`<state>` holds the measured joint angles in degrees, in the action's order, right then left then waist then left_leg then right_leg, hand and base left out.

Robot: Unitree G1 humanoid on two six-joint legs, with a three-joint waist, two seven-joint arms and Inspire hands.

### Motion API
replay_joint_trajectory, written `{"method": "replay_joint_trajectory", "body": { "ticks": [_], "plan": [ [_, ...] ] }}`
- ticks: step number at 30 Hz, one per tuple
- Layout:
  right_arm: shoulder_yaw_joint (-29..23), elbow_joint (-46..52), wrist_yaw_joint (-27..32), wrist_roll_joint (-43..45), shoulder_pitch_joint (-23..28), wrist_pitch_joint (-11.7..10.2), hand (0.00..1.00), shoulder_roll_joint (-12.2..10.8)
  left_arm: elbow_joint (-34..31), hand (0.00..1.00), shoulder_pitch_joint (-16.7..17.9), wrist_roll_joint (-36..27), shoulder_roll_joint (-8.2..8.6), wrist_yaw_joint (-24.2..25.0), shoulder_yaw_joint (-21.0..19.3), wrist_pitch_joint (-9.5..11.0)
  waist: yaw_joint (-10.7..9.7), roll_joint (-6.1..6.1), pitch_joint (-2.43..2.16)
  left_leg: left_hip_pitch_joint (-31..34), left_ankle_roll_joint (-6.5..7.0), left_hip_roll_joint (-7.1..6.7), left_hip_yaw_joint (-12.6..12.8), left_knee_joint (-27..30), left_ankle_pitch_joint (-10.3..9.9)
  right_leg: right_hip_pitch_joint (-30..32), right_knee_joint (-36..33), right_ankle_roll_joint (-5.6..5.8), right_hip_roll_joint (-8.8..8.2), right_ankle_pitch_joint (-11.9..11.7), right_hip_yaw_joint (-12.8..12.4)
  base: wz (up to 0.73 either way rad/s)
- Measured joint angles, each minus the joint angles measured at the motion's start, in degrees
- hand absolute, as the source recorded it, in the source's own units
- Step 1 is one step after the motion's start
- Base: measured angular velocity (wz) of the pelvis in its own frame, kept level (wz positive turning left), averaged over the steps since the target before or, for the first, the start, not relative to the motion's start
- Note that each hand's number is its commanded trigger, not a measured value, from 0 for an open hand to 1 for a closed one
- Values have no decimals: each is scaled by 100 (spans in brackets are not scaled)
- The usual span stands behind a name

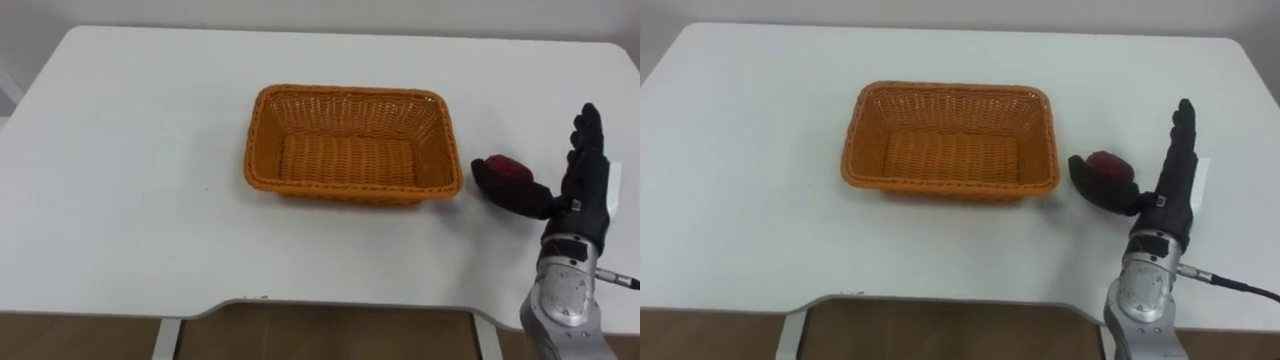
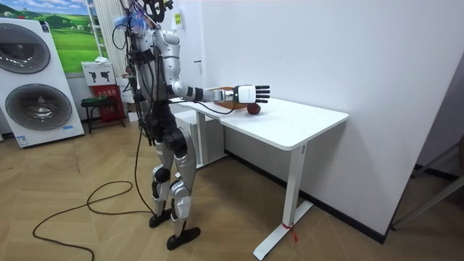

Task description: Pick and place apple

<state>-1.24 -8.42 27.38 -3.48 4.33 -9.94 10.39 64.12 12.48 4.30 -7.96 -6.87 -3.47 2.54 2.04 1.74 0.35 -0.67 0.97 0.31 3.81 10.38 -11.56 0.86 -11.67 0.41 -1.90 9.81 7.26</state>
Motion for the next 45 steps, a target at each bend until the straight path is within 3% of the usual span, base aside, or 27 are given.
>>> {"method": "replay_joint_trajectory", "body": {
  "ticks": [4,8,14,21,37,45],
  "plan": [
    [-2,-10,-100,1,0,0,0,65,-6,0,0,37,-16,58,-89,-1,-1,48,24,2,0,0,-2,7,0,0,-5,-1,-2,-1,11,0],
    [-14,-119,-256,-15,-39,2,0,136,-5,0,-3,39,-57,93,-92,-14,-10,96,2,11,0,-3,-19,23,0,-3,-1,-1,-5,-1,22,0],
    [-25,-273,-430,-14,-126,227,0,261,-8,0,-12,89,-73,138,-102,-192,4,102,-4,27,0,-4,-75,35,0,-16,8,-1,-8,-1,78,4],
    [-48,-911,-694,-5,-587,380,0,477,-15,0,-15,266,-86,278,-157,-369,5,116,-7,30,0,-3,-74,53,0,-28,7,-3,-8,-3,81,0],
    [-190,-1328,-1101,-34,-807,381,0,742,-134,0,-13,262,-96,327,-253,-384,154,170,-15,41,0,-4,-93,57,0,-30,9,-3,-12,-3,94,0],
    [-215,-1662,-1434,-43,-912,585,0,749,-196,0,9,262,-104,323,-250,-405,162,203,-10,86,-1,-6,-127,92,0,-38,5,-3,-15,-3,125,1]
  ]
}}
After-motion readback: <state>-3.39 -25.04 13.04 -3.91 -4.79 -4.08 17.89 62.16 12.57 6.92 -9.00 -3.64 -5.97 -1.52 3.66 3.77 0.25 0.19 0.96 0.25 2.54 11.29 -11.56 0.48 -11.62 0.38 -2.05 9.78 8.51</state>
